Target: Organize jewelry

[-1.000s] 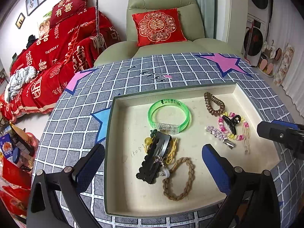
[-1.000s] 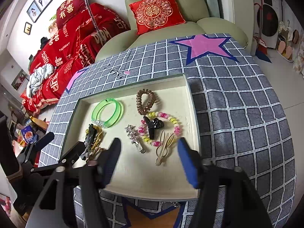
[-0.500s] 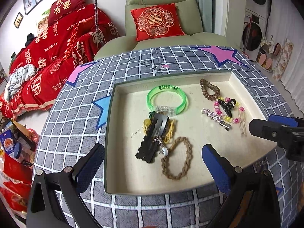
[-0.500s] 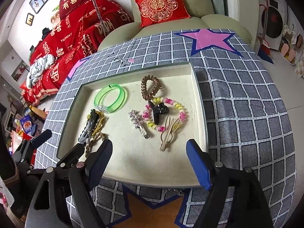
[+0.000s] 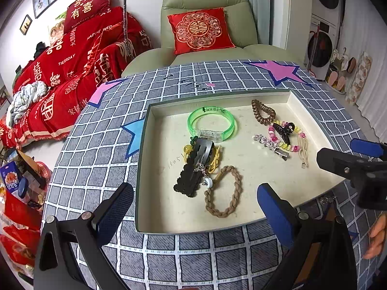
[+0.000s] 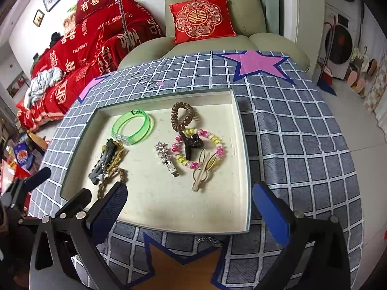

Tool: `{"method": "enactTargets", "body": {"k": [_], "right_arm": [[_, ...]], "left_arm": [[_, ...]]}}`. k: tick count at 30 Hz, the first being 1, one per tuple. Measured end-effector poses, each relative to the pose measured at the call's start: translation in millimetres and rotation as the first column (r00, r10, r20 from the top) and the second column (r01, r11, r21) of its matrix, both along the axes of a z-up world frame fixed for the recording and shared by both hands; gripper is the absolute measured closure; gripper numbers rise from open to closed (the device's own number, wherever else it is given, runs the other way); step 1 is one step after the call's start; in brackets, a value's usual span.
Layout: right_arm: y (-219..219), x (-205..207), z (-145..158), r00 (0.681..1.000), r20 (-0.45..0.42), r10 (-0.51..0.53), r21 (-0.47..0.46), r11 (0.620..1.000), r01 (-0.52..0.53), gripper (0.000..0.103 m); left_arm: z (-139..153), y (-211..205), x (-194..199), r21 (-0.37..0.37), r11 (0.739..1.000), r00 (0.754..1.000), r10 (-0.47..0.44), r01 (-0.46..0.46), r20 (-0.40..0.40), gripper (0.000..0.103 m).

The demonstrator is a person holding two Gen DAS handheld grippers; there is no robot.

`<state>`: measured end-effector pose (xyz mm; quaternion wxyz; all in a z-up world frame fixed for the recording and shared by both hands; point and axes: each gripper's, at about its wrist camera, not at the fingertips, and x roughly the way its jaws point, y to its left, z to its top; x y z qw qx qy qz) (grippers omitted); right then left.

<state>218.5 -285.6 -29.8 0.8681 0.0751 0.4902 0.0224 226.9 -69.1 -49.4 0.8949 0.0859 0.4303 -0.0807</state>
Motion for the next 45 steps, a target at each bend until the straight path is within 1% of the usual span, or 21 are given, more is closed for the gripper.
{"method": "enactTargets", "body": {"k": [5, 10, 15, 21, 28, 35, 41, 45], "right_arm": [[0.4, -0.7, 1.2, 1.000, -0.026, 0.004, -0.029, 1.000, -0.005, 0.000], [3.1, 0.9, -3.7, 0.996, -0.088, 0.019, -0.023, 1.000, -0.021, 0.000], [7.6, -8.5, -1.2, 0.996, -0.086, 0.023, -0.031, 0.999, -0.026, 0.000], [16.5, -42.2, 16.5, 1.000, -0.013, 0.026, -0.082, 0.996, -0.027, 0.000], [21.3, -94.4, 34.3, 0.998, 0.056, -0.008, -0.082, 0.997, 0.013, 0.000], [28.8, -148.5, 55.8, 0.992, 0.121, -0.020, -0.111, 0.993, 0.034, 0.000], [42.6, -192.9, 76.6, 0.982, 0.187, -0.021, -0.153, 0.987, 0.051, 0.000], [51.5, -215.5, 88.8, 0.974, 0.223, -0.023, -0.160, 0.985, 0.060, 0.000]], "left_arm": [[-0.4, 0.6, -1.5, -0.004, 1.000, 1.000, 0.000, 0.000, -0.013, 0.000], [-1.1, 2.5, -4.9, 0.003, 1.000, 0.999, 0.002, -0.002, -0.033, 0.000], [-1.6, 7.4, -14.9, -0.006, 1.000, 0.998, -0.003, 0.002, -0.069, 0.000], [7.5, 17.5, -50.7, 0.001, 1.000, 1.000, 0.017, -0.017, -0.026, 0.000], [19.3, 32.5, -101.7, -0.024, 0.999, 0.999, 0.046, -0.046, -0.008, 0.000], [34.3, 49.5, -149.9, -0.036, 0.997, 0.997, 0.071, -0.070, 0.023, 0.000], [52.7, 61.3, -186.9, -0.049, 0.995, 0.992, 0.092, -0.088, 0.086, 0.000], [60.5, 62.3, -205.4, -0.033, 0.996, 0.988, 0.088, -0.085, 0.129, 0.000]]}}
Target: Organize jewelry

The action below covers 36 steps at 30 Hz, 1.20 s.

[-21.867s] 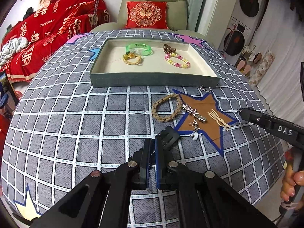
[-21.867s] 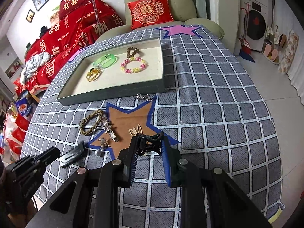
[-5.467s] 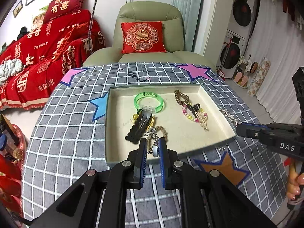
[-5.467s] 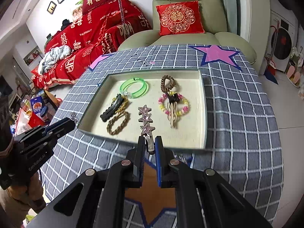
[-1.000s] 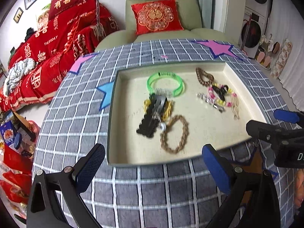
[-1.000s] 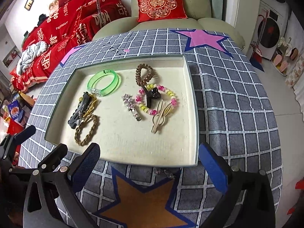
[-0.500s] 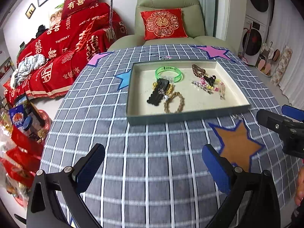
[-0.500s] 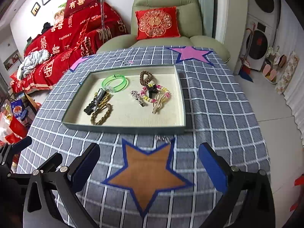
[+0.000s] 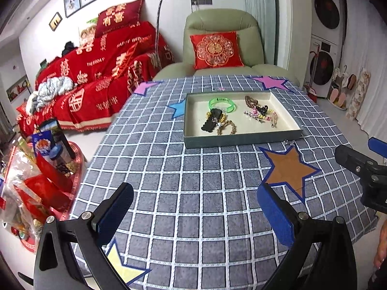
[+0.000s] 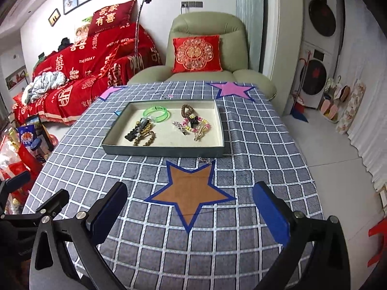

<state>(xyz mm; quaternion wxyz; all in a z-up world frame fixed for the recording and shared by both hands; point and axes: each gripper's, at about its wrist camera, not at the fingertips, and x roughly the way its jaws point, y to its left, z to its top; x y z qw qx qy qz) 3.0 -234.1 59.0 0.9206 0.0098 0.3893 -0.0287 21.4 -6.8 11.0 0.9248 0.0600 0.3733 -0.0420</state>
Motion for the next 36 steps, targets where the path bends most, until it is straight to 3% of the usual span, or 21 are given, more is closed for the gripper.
{"method": "enactTargets", "body": {"k": [14, 36], "right_arm": [[7.1, -37.8, 19.6, 0.997, 0.062, -0.038, -0.025, 0.999, 0.039, 0.000], [9.3, -43.0, 24.8, 0.995, 0.084, -0.044, -0.045, 0.998, 0.048, 0.000]], "left_arm": [[16.7, 8.4, -29.2, -0.026, 0.999, 0.998, 0.021, -0.020, 0.053, 0.000], [23.8, 6.7, -36.6, -0.024, 1.000, 0.997, 0.019, -0.018, 0.074, 0.000]]}}
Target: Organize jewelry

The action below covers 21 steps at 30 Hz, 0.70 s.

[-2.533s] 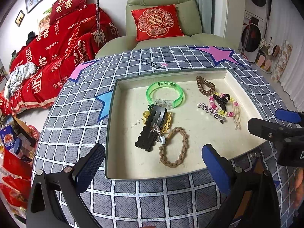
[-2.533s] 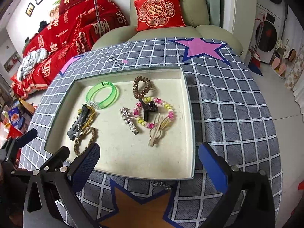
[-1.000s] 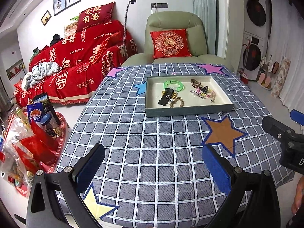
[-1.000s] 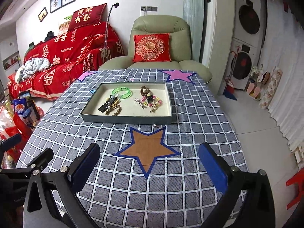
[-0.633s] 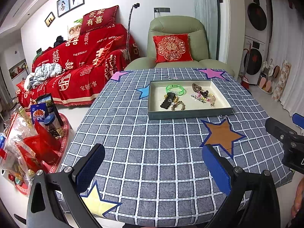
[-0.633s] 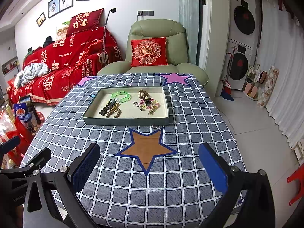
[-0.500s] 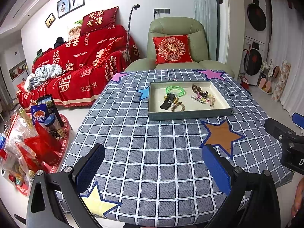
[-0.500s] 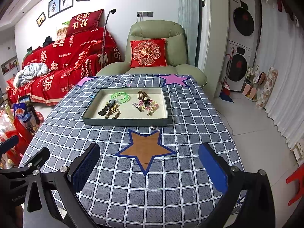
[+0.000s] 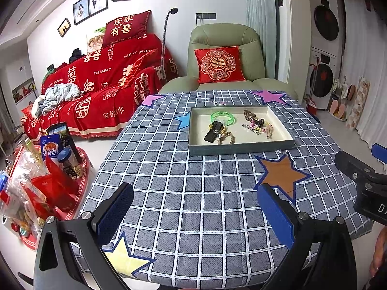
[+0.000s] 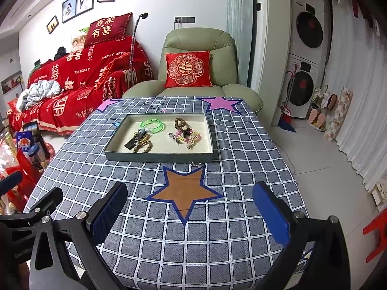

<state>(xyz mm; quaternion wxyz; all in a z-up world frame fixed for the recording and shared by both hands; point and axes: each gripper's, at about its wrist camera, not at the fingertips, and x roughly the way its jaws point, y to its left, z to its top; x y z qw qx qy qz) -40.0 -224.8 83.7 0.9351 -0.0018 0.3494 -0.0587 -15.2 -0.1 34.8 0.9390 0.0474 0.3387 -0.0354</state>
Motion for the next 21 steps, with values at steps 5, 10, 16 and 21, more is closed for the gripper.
{"method": "enactTargets", "body": {"k": [5, 10, 16, 21], "right_arm": [[0.3, 0.0, 0.1, 1.000, 0.000, -0.001, 0.001, 1.000, 0.001, 0.000], [0.5, 0.0, 0.3, 1.000, -0.001, 0.000, 0.002, 1.000, 0.000, 0.000], [0.7, -0.1, 0.5, 1.000, -0.001, -0.002, 0.004, 1.000, 0.002, 0.000], [0.2, 0.2, 0.6, 1.000, 0.000, -0.001, 0.001, 1.000, 0.001, 0.000]], "left_arm": [[-0.1, -0.1, 0.0, 0.000, 1.000, 1.000, 0.000, 0.000, -0.001, 0.000], [0.4, -0.5, 0.3, 0.000, 1.000, 1.000, 0.000, 0.000, -0.001, 0.000], [0.6, -0.5, 0.5, 0.000, 1.000, 1.000, -0.001, 0.001, -0.002, 0.000], [0.0, -0.8, 0.1, 0.001, 1.000, 1.000, 0.000, 0.000, 0.000, 0.000]]}}
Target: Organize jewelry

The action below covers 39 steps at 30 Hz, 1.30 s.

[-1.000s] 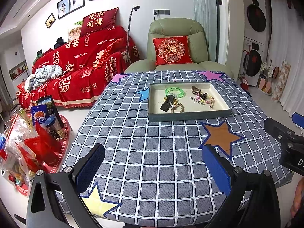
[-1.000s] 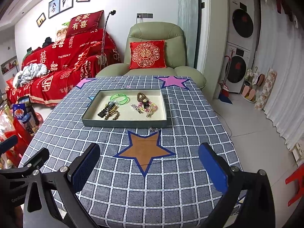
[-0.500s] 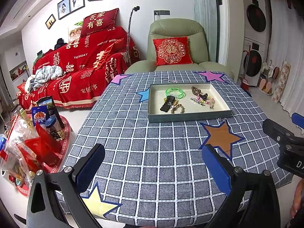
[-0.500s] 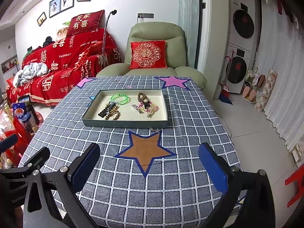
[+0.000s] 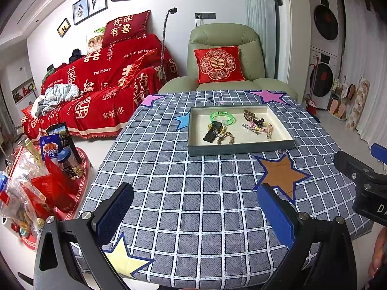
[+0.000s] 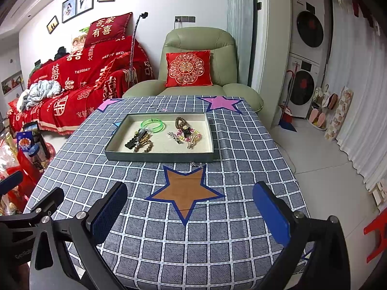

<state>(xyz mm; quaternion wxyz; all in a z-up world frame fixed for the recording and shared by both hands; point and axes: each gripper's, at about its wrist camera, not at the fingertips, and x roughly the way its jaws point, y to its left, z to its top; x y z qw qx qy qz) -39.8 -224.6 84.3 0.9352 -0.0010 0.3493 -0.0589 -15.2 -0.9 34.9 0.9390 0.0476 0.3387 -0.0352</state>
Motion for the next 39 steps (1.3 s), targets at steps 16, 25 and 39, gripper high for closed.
{"method": "enactTargets", "body": {"k": [16, 25, 39], "right_arm": [[0.7, 1.1, -0.4, 1.000, -0.001, 0.001, 0.001, 1.000, -0.001, 0.000], [0.3, 1.2, -0.3, 1.000, 0.000, 0.001, 0.003, 1.000, -0.001, 0.000], [0.8, 1.4, -0.5, 1.000, -0.001, 0.002, 0.003, 1.000, -0.002, 0.000]], "left_arm": [[1.0, -1.1, 1.9, 0.001, 1.000, 1.000, -0.002, 0.002, 0.001, 0.000], [0.6, -1.4, 1.5, 0.000, 1.000, 1.000, -0.001, 0.001, 0.001, 0.000], [1.9, -3.6, 2.8, 0.001, 1.000, 1.000, 0.000, 0.000, 0.004, 0.000]]}}
